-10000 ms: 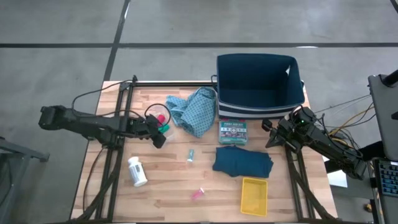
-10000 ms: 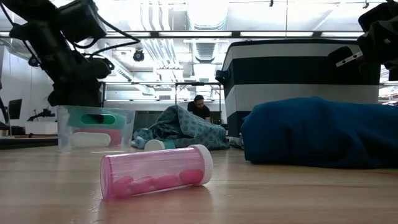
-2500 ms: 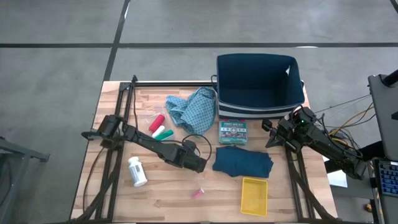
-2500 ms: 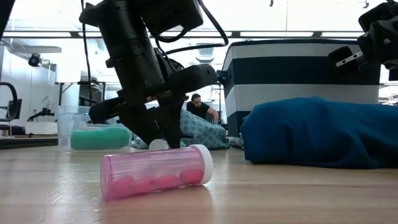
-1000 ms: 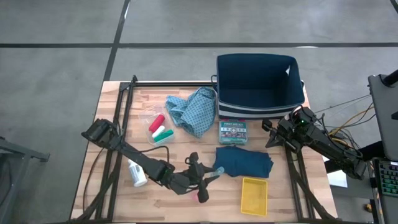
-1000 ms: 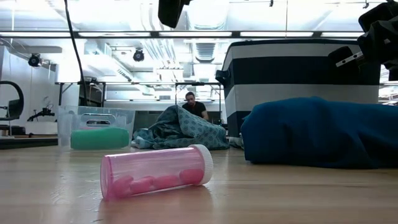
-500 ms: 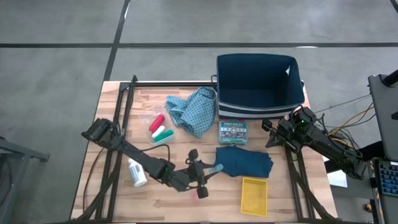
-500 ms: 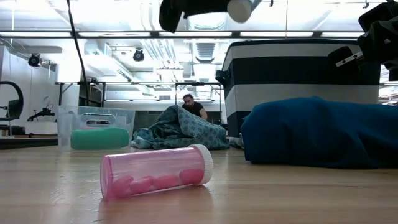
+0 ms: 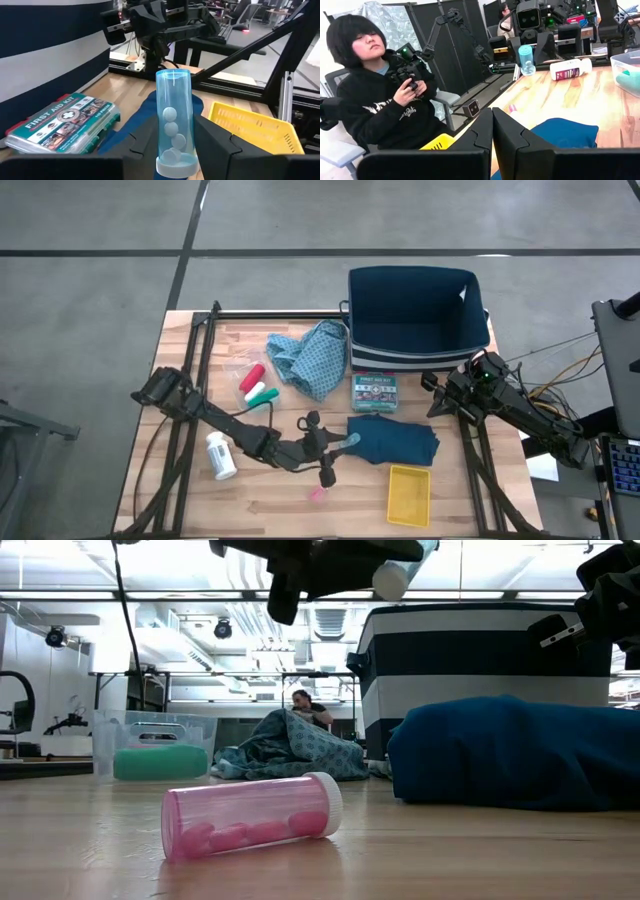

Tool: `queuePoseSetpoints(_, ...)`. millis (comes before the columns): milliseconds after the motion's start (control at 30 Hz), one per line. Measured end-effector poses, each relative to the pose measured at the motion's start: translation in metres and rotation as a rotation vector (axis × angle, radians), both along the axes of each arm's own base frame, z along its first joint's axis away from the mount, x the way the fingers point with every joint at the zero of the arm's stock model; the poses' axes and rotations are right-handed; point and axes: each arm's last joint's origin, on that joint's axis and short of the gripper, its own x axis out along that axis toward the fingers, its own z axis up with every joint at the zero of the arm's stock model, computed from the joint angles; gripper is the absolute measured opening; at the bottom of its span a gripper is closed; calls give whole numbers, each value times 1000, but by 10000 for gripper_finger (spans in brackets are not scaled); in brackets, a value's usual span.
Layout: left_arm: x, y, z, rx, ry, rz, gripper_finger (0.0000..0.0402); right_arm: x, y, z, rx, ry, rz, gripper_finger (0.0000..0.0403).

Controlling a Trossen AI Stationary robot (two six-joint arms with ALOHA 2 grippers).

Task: Pick & place medical supplies in basket/bin
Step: Put the blue pill bottle into the yellow bin

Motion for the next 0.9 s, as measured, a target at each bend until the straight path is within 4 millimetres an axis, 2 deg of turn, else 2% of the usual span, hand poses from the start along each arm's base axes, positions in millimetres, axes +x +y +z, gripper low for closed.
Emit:
queuePoseSetpoints(133,3,-1,-6,1,-1,2,117,0,0,0,0,0,0,8)
queuePoseSetpoints(333,10,-2,-28,8,-9,8,117,0,0,0,-1,-1,0,8)
queuePoseSetpoints(633,24,-8,-29,-36,-108,-28,117,0,0,0,0,0,0,8)
queuePoseSetpoints(900,55,-24,-32,-58,-145,-71,117,0,0,0,1,1,0,8)
